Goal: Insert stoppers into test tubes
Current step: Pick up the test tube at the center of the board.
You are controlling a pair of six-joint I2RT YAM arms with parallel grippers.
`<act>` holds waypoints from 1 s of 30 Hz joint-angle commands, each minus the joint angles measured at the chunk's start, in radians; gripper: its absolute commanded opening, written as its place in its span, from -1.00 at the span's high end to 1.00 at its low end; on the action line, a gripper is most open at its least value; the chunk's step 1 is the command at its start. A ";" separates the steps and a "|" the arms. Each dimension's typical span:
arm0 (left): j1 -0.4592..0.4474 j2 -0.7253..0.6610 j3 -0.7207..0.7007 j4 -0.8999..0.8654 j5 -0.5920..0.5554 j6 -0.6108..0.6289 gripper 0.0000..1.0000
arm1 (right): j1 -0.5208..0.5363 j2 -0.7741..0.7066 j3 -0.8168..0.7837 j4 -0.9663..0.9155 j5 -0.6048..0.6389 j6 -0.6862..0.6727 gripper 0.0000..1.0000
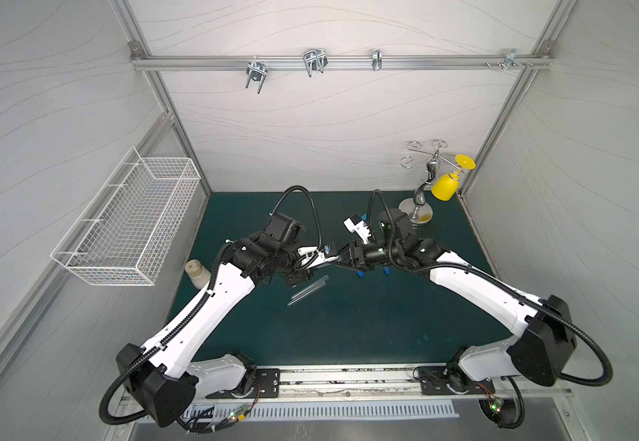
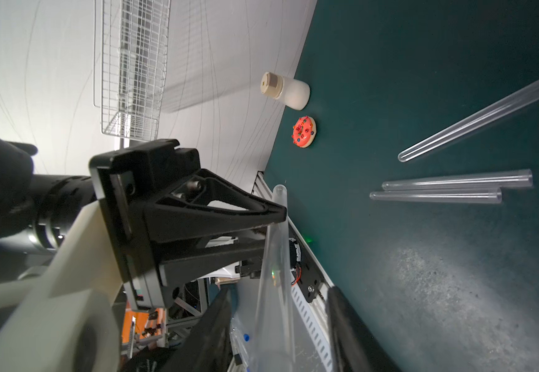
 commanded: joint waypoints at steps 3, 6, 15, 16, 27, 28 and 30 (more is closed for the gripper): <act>-0.009 0.011 0.051 -0.008 0.006 0.025 0.89 | 0.019 0.031 0.033 0.038 -0.035 0.019 0.35; -0.009 0.011 0.053 -0.007 0.005 0.025 0.90 | 0.020 0.041 0.037 0.042 -0.041 0.021 0.52; -0.010 0.009 0.051 -0.007 0.009 0.019 0.90 | 0.021 0.050 0.038 0.044 -0.044 0.020 0.79; -0.010 0.008 0.050 -0.007 0.009 0.017 0.90 | 0.020 0.051 0.039 0.044 -0.044 0.020 0.81; 0.005 -0.033 0.032 -0.022 -0.014 -0.042 -0.23 | -0.051 -0.009 0.006 0.053 -0.061 0.012 0.84; 0.028 -0.045 0.031 -0.028 0.020 -0.065 -0.36 | -0.064 -0.017 0.001 0.055 -0.068 0.012 0.84; 0.077 -0.069 0.033 -0.033 0.091 -0.129 -0.71 | -0.092 -0.034 -0.008 0.059 -0.084 0.008 0.84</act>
